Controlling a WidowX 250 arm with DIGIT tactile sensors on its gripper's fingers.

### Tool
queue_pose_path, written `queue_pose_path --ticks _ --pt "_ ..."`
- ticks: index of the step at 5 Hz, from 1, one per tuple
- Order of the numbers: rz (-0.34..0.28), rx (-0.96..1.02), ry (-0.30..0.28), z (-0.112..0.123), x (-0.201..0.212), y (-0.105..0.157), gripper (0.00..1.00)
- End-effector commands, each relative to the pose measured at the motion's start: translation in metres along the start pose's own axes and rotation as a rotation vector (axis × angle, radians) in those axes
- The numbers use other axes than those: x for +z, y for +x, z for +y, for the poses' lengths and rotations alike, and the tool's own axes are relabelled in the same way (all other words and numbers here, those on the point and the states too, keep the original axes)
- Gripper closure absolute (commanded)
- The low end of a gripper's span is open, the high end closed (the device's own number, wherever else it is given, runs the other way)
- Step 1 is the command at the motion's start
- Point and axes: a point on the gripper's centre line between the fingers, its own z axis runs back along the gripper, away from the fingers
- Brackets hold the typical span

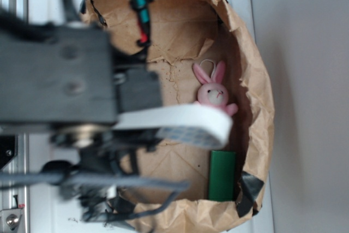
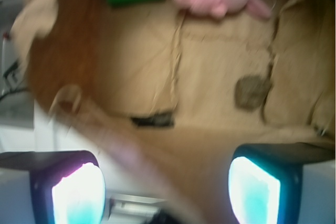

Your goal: Grab the rock.

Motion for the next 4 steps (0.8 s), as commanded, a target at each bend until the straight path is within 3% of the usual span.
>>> queue_pose_path --ticks 1,2,3,4 --pt "-0.043 0.089 -0.009 0.039 -0.001 0.032 0.0" --pt "-0.071 0.075 -0.032 0.052 -0.012 0.032 0.0" --pt "-0.126 0.043 0.004 0.051 -0.034 0.027 0.0" --pt "-0.126 0.043 0.004 0.051 -0.034 0.027 0.0"
